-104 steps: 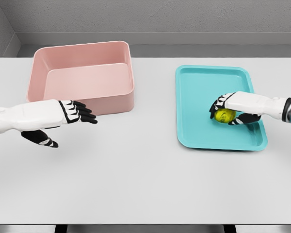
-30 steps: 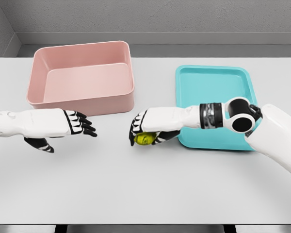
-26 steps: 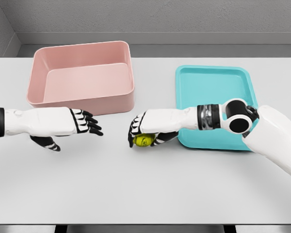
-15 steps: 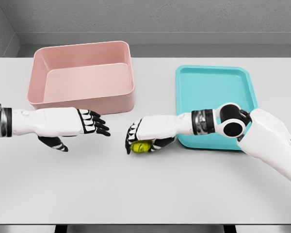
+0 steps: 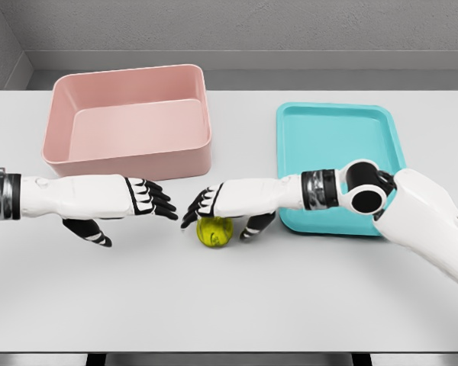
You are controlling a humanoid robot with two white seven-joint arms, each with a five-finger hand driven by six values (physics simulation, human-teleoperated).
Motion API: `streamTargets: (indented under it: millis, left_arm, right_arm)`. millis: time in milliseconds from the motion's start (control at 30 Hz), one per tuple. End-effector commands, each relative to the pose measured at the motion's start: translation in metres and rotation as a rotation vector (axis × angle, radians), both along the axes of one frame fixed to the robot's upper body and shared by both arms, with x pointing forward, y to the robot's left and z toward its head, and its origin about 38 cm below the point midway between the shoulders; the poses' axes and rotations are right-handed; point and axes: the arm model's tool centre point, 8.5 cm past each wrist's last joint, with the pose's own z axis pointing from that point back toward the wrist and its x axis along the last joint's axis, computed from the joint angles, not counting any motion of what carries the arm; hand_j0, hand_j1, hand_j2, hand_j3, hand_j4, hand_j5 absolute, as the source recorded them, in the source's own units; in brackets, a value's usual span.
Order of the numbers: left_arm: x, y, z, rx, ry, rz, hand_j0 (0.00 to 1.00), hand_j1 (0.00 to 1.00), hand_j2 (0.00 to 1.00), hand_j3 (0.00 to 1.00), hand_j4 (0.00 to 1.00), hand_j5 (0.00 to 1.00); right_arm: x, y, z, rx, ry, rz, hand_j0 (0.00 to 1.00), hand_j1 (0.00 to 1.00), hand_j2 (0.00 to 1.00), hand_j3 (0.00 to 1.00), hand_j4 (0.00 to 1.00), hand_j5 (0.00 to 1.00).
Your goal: Put the tennis from the blue tray into the pink basket with both arms
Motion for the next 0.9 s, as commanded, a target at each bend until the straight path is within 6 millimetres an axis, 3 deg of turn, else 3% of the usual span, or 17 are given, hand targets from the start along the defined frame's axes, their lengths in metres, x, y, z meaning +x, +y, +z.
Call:
streamTargets:
  millis: [0, 100, 200, 333, 433, 600, 667, 867]
  left_arm:
    - [0.000, 0.000, 0.001, -0.007, 0.003, 0.004, 1.00, 1.00, 1.00, 1.00, 1.00, 1.00]
    - [0.000, 0.013, 0.002, 0.020, 0.003, 0.029, 1.00, 1.00, 1.00, 1.00, 1.00, 1.00]
    - [0.001, 0.004, 0.004, -0.004, -0.002, 0.013, 1.00, 1.00, 1.00, 1.00, 1.00, 1.00]
    - [0.007, -0.034, 0.006, -0.074, -0.024, -0.060, 1.00, 1.00, 1.00, 1.00, 1.00, 1.00]
    - [0.007, -0.067, 0.006, -0.076, -0.023, -0.152, 1.00, 1.00, 1.00, 1.00, 1.00, 1.00]
    - [0.009, -0.100, 0.016, -0.091, -0.046, -0.233, 1.00, 1.00, 1.00, 1.00, 1.00, 1.00]
    - [0.017, -0.125, 0.013, -0.091, -0.060, -0.269, 1.00, 1.00, 1.00, 1.00, 1.00, 1.00]
    - [0.035, -0.131, -0.001, -0.096, 0.037, -0.145, 1.00, 1.00, 1.00, 1.00, 1.00, 1.00]
  right_arm:
    - [0.004, -0.013, 0.005, -0.004, -0.008, -0.026, 1.00, 1.00, 1.00, 1.00, 1.00, 1.00]
    - [0.020, -0.057, 0.026, -0.040, -0.064, -0.113, 1.00, 1.00, 1.00, 1.00, 1.00, 1.00]
    - [0.032, -0.096, 0.048, -0.095, -0.119, -0.180, 1.00, 1.00, 1.00, 1.00, 1.00, 1.00]
    - [0.041, -0.139, 0.081, -0.079, -0.199, -0.283, 1.00, 1.00, 1.00, 1.00, 1.00, 1.00]
    - [0.045, -0.177, 0.089, -0.028, -0.238, -0.393, 1.00, 1.00, 1.00, 1.00, 1.00, 1.00]
    - [0.054, -0.207, 0.102, -0.031, -0.262, -0.480, 1.00, 1.00, 1.00, 1.00, 1.00, 1.00]
    - [0.058, -0.218, 0.095, -0.046, -0.243, -0.515, 1.00, 1.00, 1.00, 1.00, 1.00, 1.00]
    - [0.057, -0.220, 0.095, -0.040, -0.243, -0.522, 1.00, 1.00, 1.00, 1.00, 1.00, 1.00]
